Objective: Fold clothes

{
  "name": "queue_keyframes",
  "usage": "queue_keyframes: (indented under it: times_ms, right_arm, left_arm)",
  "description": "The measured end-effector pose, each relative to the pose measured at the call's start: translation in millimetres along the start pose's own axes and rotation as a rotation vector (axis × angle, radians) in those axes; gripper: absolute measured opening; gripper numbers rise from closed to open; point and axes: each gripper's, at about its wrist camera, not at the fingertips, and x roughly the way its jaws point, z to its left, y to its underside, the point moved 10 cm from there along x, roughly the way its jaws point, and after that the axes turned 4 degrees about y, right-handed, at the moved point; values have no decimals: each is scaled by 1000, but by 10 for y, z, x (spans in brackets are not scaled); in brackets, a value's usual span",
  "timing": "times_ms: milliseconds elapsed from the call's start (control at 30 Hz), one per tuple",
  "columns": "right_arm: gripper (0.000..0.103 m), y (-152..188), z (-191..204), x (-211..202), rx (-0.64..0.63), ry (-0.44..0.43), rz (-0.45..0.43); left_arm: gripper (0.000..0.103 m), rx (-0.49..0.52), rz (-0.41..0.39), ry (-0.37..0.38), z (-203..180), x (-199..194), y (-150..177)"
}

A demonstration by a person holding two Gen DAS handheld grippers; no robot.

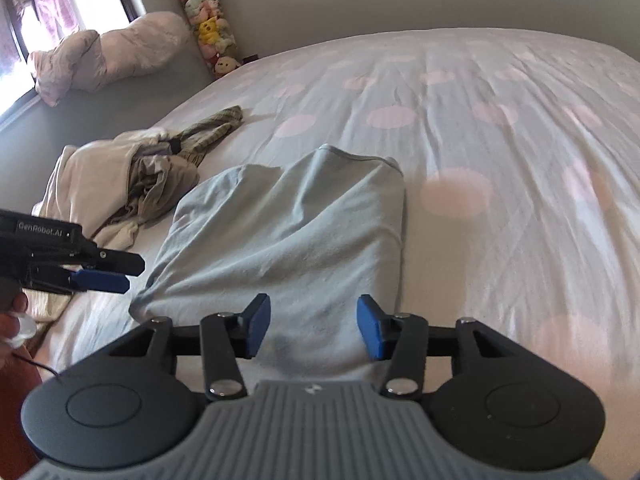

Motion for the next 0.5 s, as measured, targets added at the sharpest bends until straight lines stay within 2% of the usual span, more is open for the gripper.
queue_keyframes:
  times_ms: [133, 233, 400, 500]
  right_arm:
    - [68, -61, -187, 37, 133, -16, 0]
    - [76, -87, -262, 119, 185, -12, 13]
    - [83, -17, -326, 316, 202, 13, 73]
    - [93, -9, -295, 347, 201, -12, 79]
  left_arm:
    - [50, 19, -42, -47, 23, 86, -113]
    - [50, 36, -79, -46, -4, 121, -184]
    - [50, 16, -27, -72, 96, 276, -141]
    - [52, -4, -25, -60, 130, 310, -125]
